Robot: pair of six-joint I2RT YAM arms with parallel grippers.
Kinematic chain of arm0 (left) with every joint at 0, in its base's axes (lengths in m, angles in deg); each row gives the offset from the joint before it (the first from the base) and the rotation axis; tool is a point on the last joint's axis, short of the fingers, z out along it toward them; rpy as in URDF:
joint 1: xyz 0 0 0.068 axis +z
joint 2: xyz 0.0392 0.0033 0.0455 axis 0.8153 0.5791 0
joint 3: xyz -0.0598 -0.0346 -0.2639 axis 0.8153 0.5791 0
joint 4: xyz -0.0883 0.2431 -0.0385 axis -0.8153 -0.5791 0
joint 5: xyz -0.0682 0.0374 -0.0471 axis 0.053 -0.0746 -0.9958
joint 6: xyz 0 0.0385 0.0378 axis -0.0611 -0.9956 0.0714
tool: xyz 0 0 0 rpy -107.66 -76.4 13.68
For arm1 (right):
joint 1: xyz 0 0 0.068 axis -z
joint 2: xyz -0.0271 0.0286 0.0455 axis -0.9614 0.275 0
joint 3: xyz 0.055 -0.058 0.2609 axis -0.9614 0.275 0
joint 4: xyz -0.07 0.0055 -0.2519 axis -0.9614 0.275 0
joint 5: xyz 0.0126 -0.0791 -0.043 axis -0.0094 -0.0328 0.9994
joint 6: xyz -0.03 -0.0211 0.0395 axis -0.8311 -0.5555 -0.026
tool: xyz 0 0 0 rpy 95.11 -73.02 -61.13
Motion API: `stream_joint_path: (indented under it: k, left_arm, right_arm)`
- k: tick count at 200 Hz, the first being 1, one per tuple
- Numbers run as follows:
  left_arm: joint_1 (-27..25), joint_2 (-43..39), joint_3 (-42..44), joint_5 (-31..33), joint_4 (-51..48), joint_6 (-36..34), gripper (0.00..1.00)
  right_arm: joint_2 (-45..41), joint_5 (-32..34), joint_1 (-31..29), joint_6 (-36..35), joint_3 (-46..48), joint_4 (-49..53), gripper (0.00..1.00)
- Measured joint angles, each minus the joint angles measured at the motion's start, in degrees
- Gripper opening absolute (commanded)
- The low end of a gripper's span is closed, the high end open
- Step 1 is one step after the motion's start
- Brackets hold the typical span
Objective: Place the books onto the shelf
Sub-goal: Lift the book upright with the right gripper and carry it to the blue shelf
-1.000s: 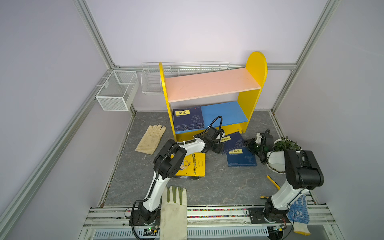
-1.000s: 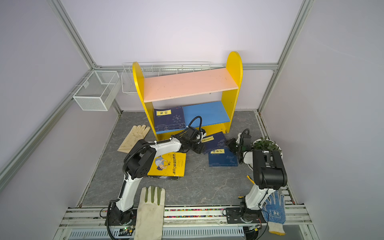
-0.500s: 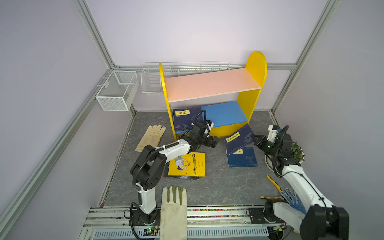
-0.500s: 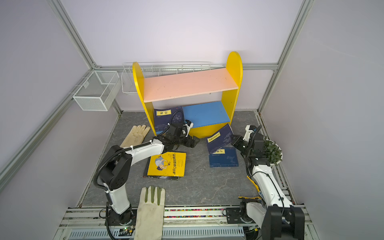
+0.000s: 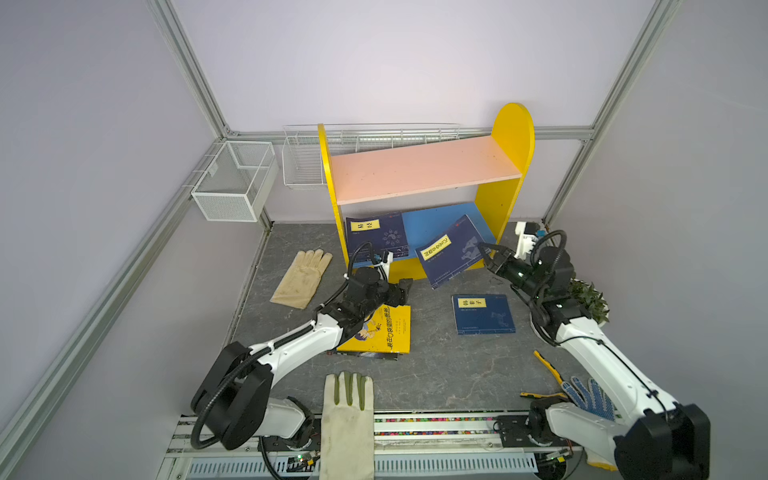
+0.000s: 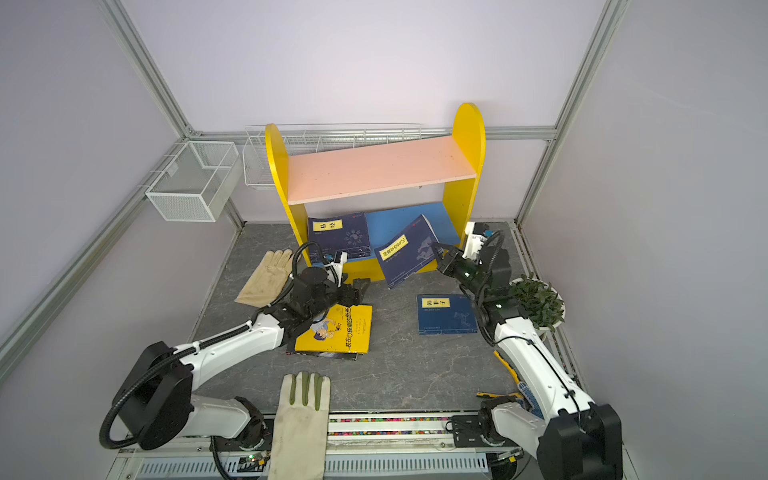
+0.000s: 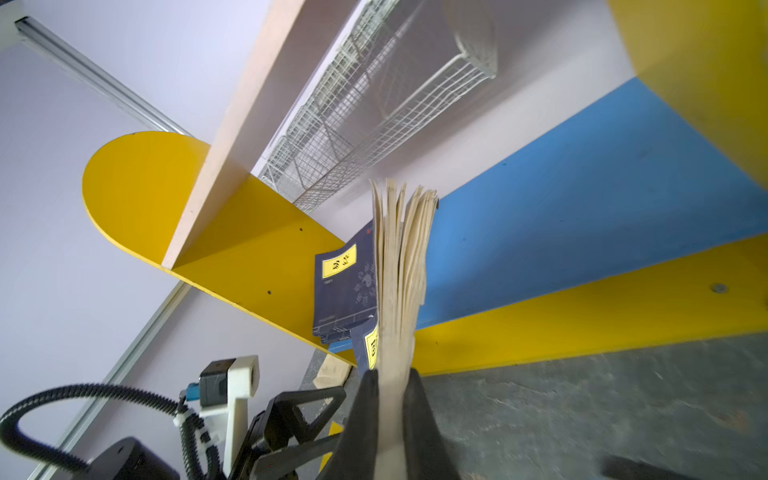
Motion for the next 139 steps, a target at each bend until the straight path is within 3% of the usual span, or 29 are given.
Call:
stream_joint_path:
  k: [52,87,120,139]
  left_arm:
    - [0.6,-13.0,7.1,18.7,-2.2,7.3,0.80]
    - [2.5,-21.5,8.4,36.2,-12.3,15.6,0.82]
    - [12.2,-20.0,8.3,39.5,-19.0,24.5,0.82]
    - [14.2,-17.7,8.3,39.2,-19.9,27.7,0.82]
  right_arm:
    - [12.2,3.5,-6.1,5.0,-5.3,-13.6,0.07]
    - [18.6,8.3,-9.8,7.4,-6.6,-20.4,0.07]
    - [26.7,14.4,-15.5,6.9,-11.3,-24.8,0.07]
    - [32.3,16.7,-18.0,7.0,-16.6,-26.0,0.07]
